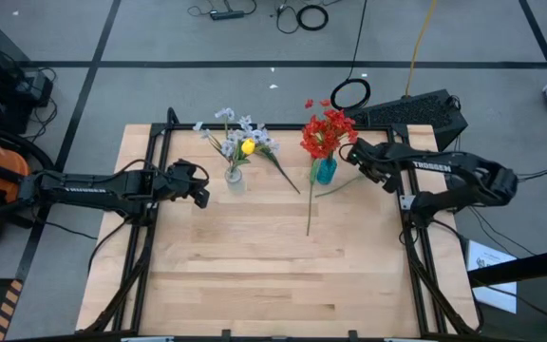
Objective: Sort flowers into vase by color
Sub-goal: Put the yellow flowers into the transparent crystal vase
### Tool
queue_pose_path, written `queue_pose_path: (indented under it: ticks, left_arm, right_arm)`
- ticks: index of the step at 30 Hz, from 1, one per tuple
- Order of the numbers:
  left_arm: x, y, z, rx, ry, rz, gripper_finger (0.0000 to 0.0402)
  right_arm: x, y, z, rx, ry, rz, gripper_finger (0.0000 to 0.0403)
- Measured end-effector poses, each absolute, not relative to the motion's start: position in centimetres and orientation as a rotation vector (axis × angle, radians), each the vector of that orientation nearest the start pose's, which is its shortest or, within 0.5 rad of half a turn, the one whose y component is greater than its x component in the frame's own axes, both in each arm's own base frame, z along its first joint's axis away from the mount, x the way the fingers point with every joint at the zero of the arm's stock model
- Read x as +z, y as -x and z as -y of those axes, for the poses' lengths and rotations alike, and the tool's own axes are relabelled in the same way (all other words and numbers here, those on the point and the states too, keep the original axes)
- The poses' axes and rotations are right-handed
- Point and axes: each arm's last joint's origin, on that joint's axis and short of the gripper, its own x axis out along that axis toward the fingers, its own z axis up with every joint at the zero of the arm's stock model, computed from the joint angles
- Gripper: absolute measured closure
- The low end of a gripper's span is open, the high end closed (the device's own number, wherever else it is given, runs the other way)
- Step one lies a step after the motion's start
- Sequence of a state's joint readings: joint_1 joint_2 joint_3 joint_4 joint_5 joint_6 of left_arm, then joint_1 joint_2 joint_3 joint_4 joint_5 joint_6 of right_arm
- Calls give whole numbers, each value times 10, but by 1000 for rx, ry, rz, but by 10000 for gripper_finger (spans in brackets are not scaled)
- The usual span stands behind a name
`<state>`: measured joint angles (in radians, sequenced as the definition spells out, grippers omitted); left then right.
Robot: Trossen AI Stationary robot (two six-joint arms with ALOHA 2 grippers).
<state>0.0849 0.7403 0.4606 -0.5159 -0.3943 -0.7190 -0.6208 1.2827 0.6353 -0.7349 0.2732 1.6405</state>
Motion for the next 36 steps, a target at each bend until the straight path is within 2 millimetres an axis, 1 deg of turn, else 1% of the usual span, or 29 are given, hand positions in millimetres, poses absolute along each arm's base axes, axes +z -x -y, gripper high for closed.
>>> queue_pose_path:
  ticks: [5,10,14,17,19,21,23,26,27,31,34,36]
  left_arm:
    - [204,-142,-23,714,544,-593,400]
    - [203,-141,-23,717,542,-604,400]
    - [203,-140,-23,720,544,-608,400]
    - [203,-140,-23,721,546,-608,400]
    - [203,-140,-23,721,546,-608,400]
    - [203,-140,-23,721,546,-608,400]
    - [203,-140,-23,721,546,-609,400]
    - [203,-140,-23,722,545,-612,400]
    - [203,-140,-23,722,545,-612,400]
    - [203,-140,-23,722,545,-611,400]
    - [202,-140,-23,721,545,-612,400]
    - [202,-140,-23,708,552,-618,400]
  right_arm:
    - [152,-157,125,-1789,-1526,-456,325]
    - [140,-160,132,-1817,-1527,-479,301]
    - [131,-163,136,-1841,-1520,-499,290]
    - [126,-164,138,-1836,-1486,-541,290]
    - [124,-165,138,-1803,-1436,-597,296]
    - [123,-166,139,-1769,-1389,-650,311]
    - [123,-165,139,-1733,-1344,-705,335]
    - [124,-165,138,-1656,-1261,-815,382]
    - [124,-165,137,-1623,-1236,-854,391]
    - [124,-166,134,-1506,-1160,-973,392]
    - [129,-167,123,-1484,-1172,-998,398]
    - [137,-165,115,-1476,-1187,-990,400]
